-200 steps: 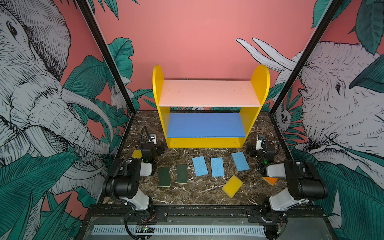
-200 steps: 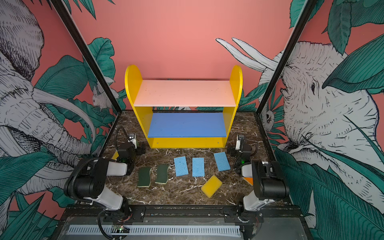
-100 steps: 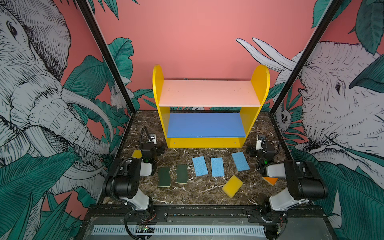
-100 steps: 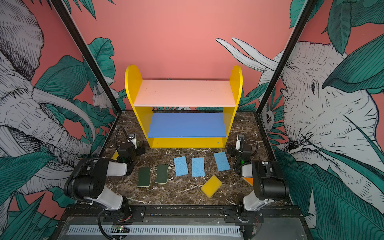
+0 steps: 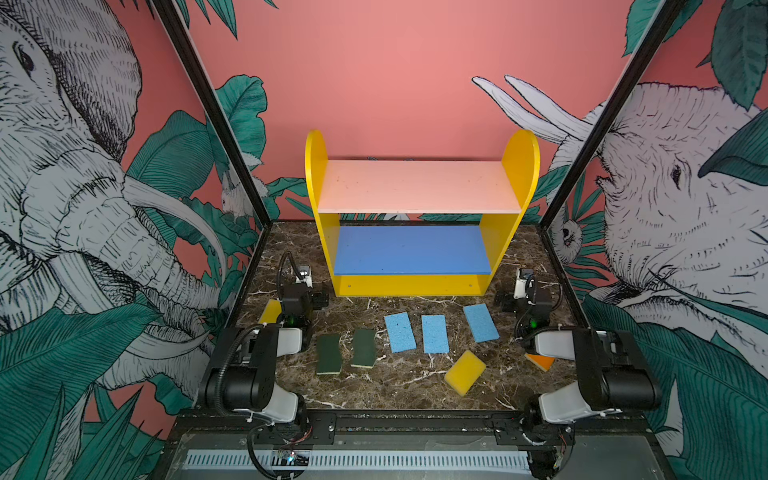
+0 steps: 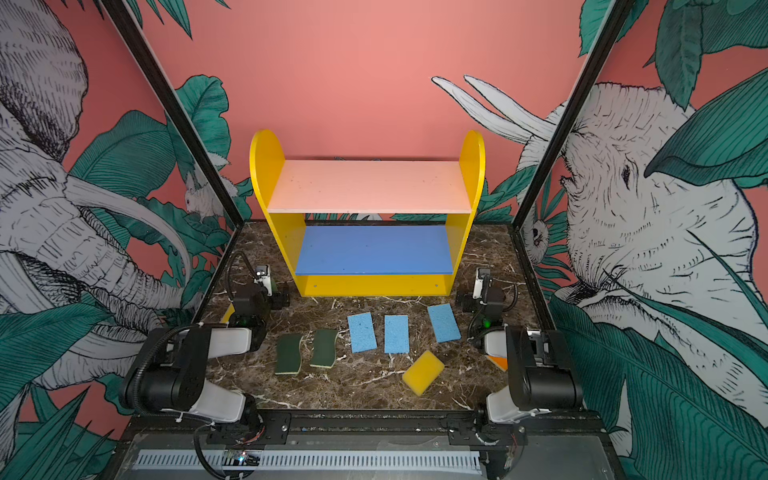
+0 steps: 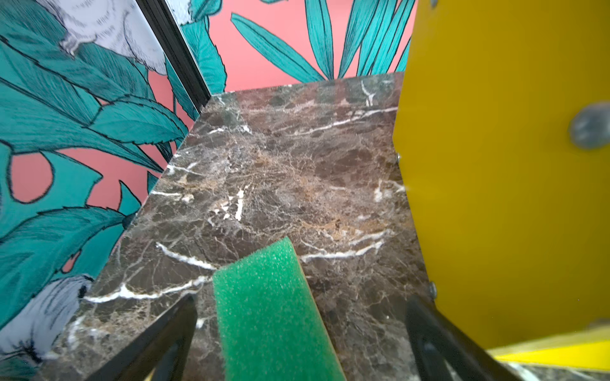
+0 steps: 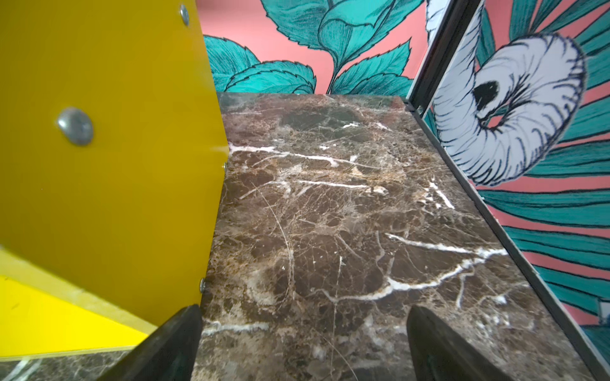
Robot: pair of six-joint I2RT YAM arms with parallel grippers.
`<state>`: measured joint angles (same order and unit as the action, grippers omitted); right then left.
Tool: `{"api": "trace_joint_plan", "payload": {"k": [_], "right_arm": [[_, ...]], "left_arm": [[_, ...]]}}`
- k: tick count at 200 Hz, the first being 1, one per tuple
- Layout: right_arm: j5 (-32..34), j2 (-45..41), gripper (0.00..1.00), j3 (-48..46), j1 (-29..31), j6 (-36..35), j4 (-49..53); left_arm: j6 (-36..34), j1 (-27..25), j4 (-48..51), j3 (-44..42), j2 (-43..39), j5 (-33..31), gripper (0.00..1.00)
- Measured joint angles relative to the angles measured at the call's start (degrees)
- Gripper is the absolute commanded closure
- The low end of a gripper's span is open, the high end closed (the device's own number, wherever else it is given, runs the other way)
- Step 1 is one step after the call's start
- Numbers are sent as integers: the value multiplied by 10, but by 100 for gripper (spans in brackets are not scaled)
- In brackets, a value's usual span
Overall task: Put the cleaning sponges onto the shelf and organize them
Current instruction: 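Move the right gripper over the light-blue sponge nearest the shelf while the left arm shifts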
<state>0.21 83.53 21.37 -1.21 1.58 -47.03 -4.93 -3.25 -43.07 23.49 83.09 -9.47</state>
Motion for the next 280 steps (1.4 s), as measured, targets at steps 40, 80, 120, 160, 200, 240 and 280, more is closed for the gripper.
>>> {"api": "trace_joint_plan", "payload": {"k": [40, 80, 120, 160, 200, 240, 280], "right_arm": [[20, -63, 1, 47, 4, 21, 119], [81, -105, 1, 74, 48, 41, 202], [170, -182, 1, 76, 137, 72, 299], [214, -223, 1, 98, 175, 142, 418], [247, -226, 2, 115, 233, 203, 522], [258, -224, 4, 126, 272, 227, 587], [256, -225, 4, 131, 283, 239, 618]], "left_arm": [[28, -1, 97, 41, -59, -35, 1], [85, -2, 167, 43, -138, -101, 1], [175, -7, 257, 40, -238, -131, 4], [238, -24, 351, 37, -282, -143, 6], [265, -27, 445, 53, -297, -138, 8], [279, -34, 513, 87, -324, -134, 11], [280, -51, 554, 123, -336, -136, 11]]}}
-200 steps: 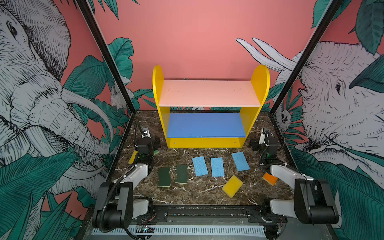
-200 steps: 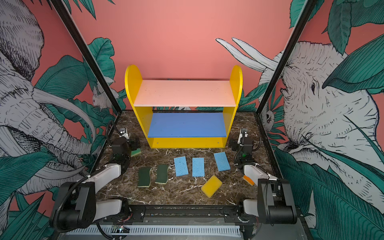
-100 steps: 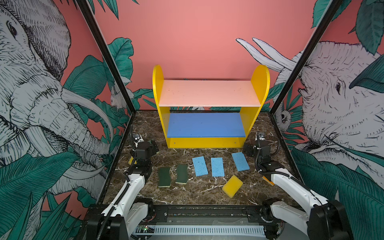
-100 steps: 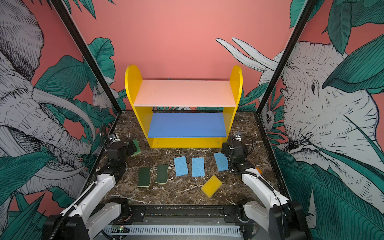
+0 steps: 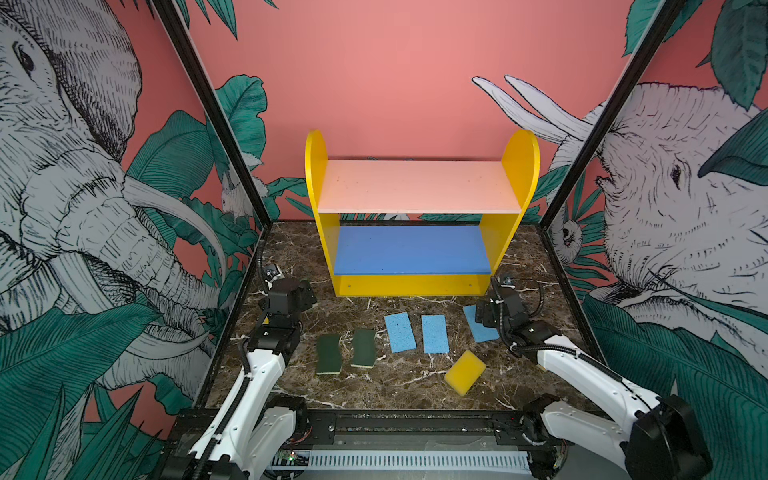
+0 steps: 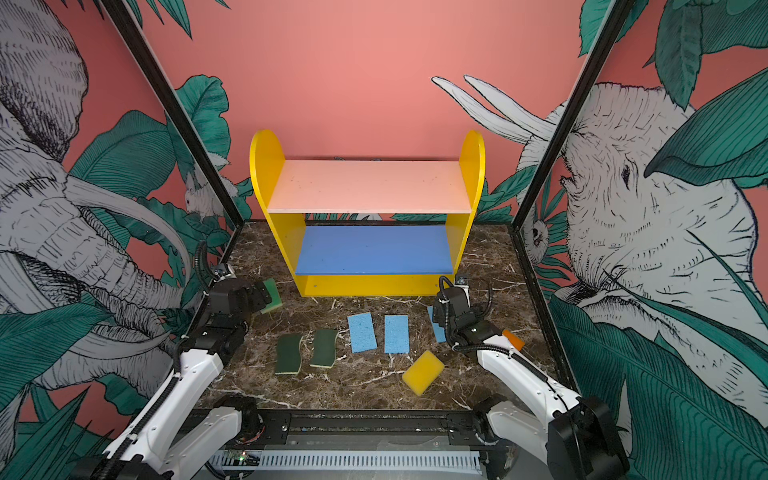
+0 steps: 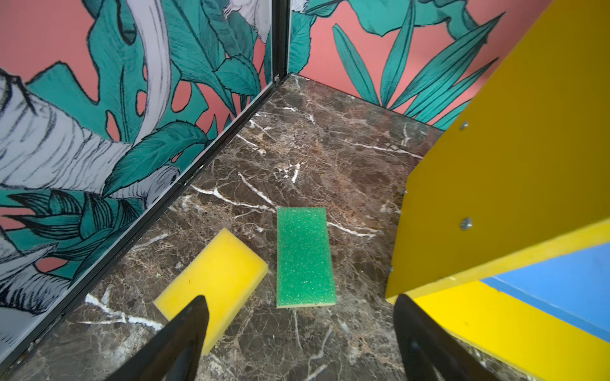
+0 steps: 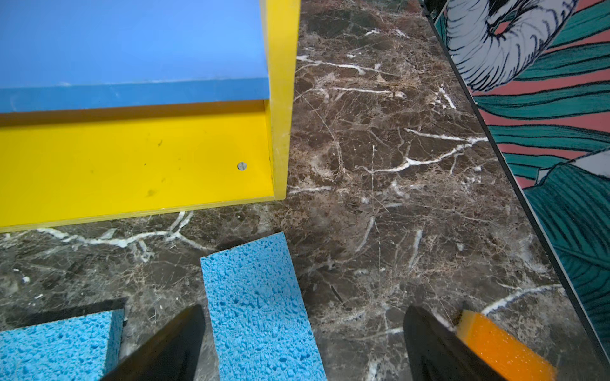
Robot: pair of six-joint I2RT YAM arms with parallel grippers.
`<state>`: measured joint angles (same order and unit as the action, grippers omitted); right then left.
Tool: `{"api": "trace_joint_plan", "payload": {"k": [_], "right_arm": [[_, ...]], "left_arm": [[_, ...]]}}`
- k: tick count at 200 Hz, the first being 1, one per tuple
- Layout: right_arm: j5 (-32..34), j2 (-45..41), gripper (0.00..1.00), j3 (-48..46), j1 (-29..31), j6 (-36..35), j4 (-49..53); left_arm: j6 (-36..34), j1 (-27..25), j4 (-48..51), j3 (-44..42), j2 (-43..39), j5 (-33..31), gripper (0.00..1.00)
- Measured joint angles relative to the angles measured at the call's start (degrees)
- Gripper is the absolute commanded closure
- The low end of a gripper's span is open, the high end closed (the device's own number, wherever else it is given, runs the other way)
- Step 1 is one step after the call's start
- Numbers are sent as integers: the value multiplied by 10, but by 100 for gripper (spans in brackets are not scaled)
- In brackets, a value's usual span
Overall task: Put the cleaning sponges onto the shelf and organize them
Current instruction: 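Move the right gripper over the light-blue sponge nearest the shelf while the left arm shifts, then lower the right gripper and close it on the light-blue sponge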
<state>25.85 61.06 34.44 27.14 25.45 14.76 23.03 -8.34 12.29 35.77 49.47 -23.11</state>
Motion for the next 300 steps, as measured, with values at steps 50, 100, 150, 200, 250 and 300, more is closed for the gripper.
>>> {"api": "trace_joint_plan", "payload": {"k": [50, 100, 150, 200, 250, 300], "right_arm": [[-18, 0, 5, -5, 4, 14, 12], [-54, -1, 9, -12, 3, 29, 26], [-96, -5, 4, -25, 4, 43, 63], [-115, 22, 2, -21, 3, 48, 92], [-128, 65, 1, -15, 4, 47, 96], [-126, 108, 1, 6, 3, 45, 96]], "left_arm": [[1, -3, 41, 1, -18, -6, 11], [13, -3, 73, 9, -18, 5, 11], [26, -3, 94, 17, -19, 40, 11], [30, -3, 113, 17, -17, 64, 10], [37, -3, 114, 17, -16, 81, 10], [45, -3, 115, 17, -5, 90, 11]]}}
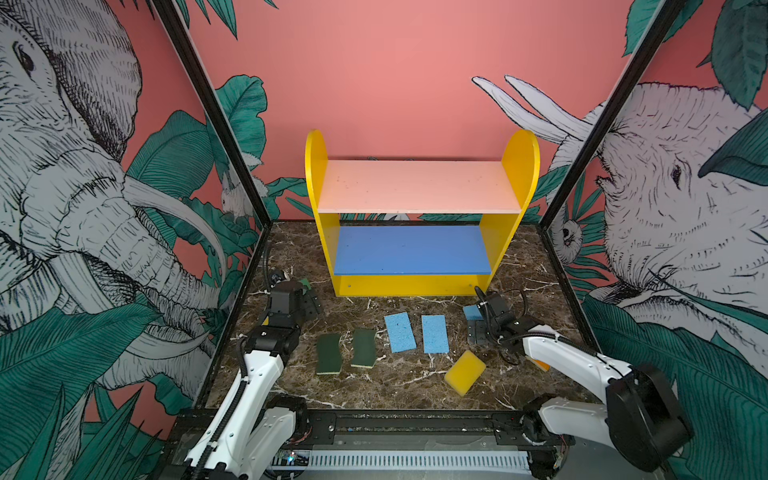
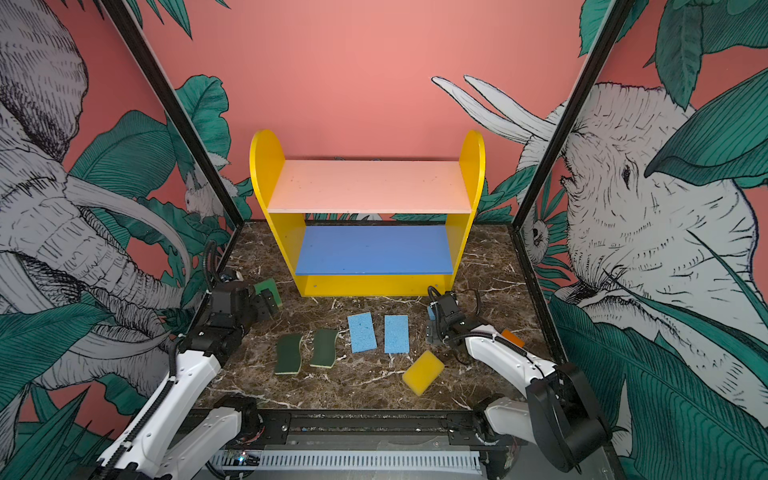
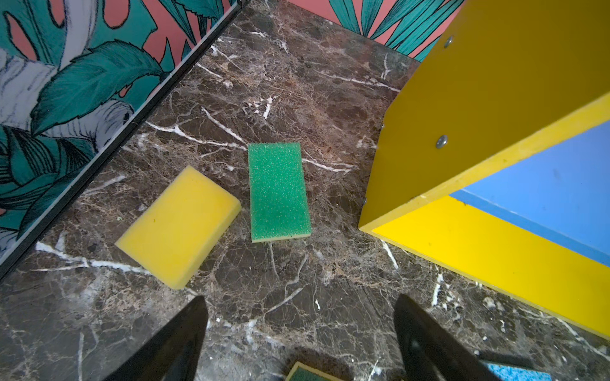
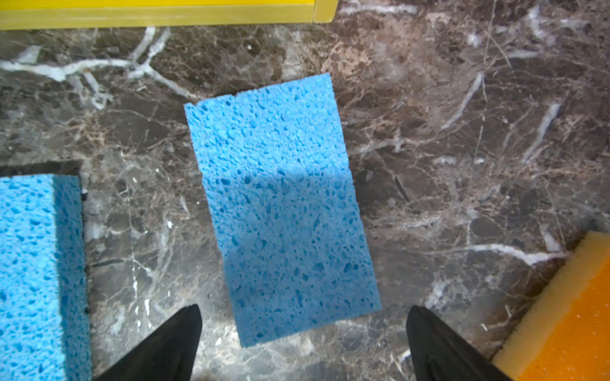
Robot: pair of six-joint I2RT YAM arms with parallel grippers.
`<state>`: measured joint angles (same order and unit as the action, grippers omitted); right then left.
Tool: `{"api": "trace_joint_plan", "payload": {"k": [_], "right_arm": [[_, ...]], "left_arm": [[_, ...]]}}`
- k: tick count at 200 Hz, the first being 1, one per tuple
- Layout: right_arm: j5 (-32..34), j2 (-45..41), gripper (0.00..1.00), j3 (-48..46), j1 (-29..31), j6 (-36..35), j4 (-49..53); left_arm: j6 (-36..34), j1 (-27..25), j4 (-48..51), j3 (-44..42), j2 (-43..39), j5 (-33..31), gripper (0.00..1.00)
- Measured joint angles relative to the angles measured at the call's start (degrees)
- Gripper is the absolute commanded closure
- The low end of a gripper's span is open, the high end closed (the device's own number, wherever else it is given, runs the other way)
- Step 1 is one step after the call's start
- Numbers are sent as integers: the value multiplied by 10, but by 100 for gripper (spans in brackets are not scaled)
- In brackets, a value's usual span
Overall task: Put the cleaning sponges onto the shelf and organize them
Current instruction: 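Lower the right gripper and close it on the light-blue sponge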
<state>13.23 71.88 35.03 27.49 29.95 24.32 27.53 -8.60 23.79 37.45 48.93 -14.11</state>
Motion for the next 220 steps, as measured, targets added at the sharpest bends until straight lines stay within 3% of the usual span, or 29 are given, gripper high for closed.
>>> {"api": "trace_joint_plan", "payload": {"k": [66, 134, 220], "right_arm": [[-10, 38, 1, 6, -6, -2, -2], [-53, 47, 1, 6, -65, 1, -9], [-96, 87, 5, 23, -70, -16, -16]], "left_arm": [[6, 0, 4, 0, 6, 0, 11], [22, 0, 11, 0, 6, 1, 11], [43, 0, 32, 0, -3, -2, 12]]}}
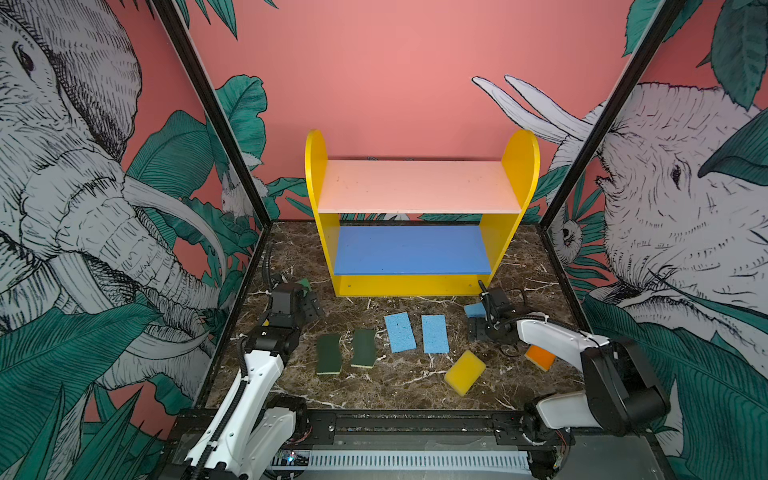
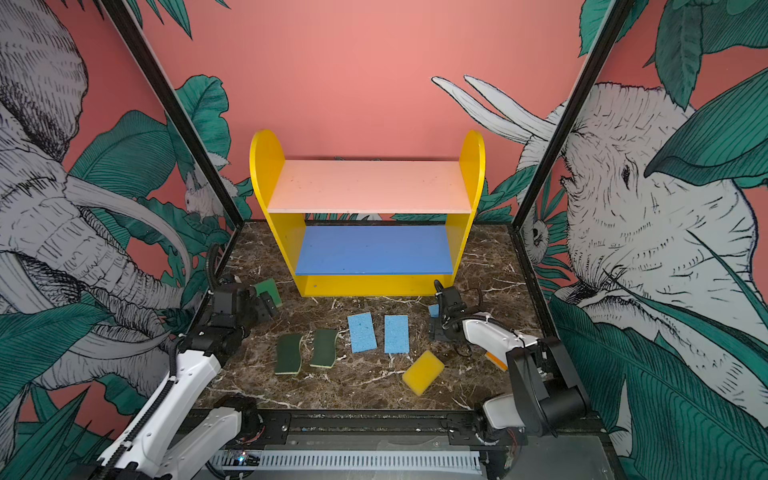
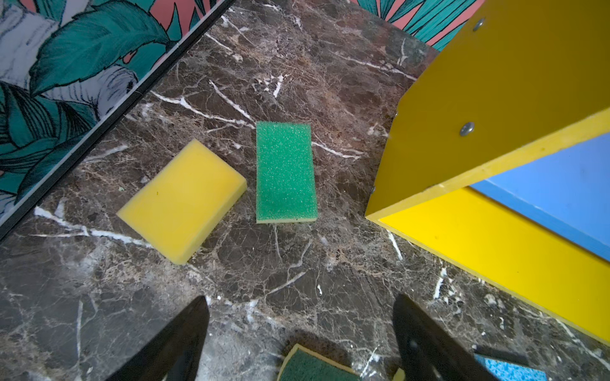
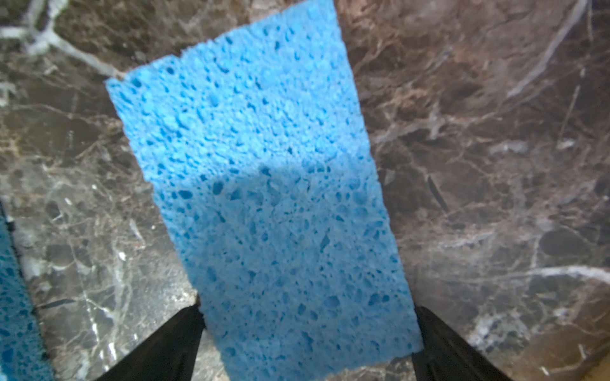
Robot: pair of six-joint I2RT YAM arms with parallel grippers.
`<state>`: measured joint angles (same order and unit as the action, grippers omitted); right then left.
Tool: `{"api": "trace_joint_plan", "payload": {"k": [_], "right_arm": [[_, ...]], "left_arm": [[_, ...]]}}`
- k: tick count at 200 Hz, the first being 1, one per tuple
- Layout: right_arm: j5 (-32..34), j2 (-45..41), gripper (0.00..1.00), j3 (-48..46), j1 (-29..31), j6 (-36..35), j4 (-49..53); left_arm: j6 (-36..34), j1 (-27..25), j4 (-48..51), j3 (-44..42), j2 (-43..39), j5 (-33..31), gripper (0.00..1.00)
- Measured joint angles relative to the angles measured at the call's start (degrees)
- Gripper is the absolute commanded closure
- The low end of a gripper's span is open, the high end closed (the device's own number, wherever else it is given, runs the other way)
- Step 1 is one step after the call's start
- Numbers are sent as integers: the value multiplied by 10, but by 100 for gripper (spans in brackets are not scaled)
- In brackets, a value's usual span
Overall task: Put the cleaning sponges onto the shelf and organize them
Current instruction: 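Lower the right gripper and close it on the light-blue sponge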
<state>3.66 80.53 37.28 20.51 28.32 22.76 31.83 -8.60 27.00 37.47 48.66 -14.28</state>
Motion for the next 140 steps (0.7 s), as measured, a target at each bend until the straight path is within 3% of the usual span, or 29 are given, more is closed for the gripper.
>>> {"api": "trace_joint_plan", "payload": {"k": [87, 140], "right_arm": [[-2, 0, 36, 0, 12, 2, -4], [-17, -23, 40, -1, 34, 20, 3]], "left_arm": [[11, 0, 16, 0, -26, -1, 13], [4, 0, 32, 7, -29, 2, 13]]}}
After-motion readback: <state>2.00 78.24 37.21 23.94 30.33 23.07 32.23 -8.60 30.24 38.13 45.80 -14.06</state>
